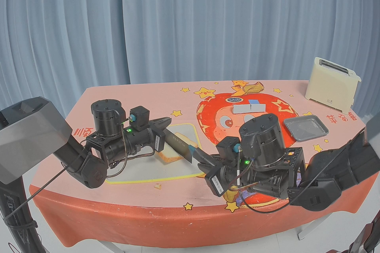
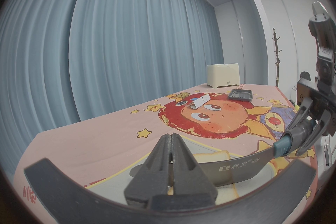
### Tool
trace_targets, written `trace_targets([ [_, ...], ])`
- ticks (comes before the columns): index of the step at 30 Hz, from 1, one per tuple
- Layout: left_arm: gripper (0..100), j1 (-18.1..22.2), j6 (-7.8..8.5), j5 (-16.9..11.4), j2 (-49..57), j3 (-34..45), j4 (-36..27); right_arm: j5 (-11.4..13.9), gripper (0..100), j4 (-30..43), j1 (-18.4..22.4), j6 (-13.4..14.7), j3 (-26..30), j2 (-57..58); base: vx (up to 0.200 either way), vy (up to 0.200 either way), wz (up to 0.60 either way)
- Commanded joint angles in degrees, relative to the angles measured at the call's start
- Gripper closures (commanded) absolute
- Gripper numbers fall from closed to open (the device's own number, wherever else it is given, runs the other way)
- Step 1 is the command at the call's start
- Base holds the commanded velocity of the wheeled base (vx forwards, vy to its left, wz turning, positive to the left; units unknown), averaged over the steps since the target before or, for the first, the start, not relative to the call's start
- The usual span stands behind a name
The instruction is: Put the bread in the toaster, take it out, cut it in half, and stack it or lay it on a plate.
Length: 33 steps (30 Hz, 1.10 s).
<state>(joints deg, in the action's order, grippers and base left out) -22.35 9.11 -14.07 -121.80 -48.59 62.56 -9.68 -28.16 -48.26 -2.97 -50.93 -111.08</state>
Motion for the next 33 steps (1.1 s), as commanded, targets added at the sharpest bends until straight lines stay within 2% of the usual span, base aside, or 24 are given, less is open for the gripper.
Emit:
trace_targets([
  [1, 100, -0.1, -0.05, 0.0, 0.2, -1.0, -0.2, 0.0, 100, -0.2, 0.0, 0.1, 2.3, -1.1, 0.000, 0.000, 0.00],
  [24, 100, 0.0, -0.05, 0.0, -1.6, -0.4, 0.0, -0.1, 100, 0.6, 0.1, -0.1, -1.7, 1.0, 0.000, 0.000, 0.00],
  [33, 100, -0.2, -0.05, -0.1, -1.0, -1.2, -0.1, 0.0, 100, -0.1, 0.1, 0.1, 3.2, 0.4, 0.000, 0.000, 0.00],
])
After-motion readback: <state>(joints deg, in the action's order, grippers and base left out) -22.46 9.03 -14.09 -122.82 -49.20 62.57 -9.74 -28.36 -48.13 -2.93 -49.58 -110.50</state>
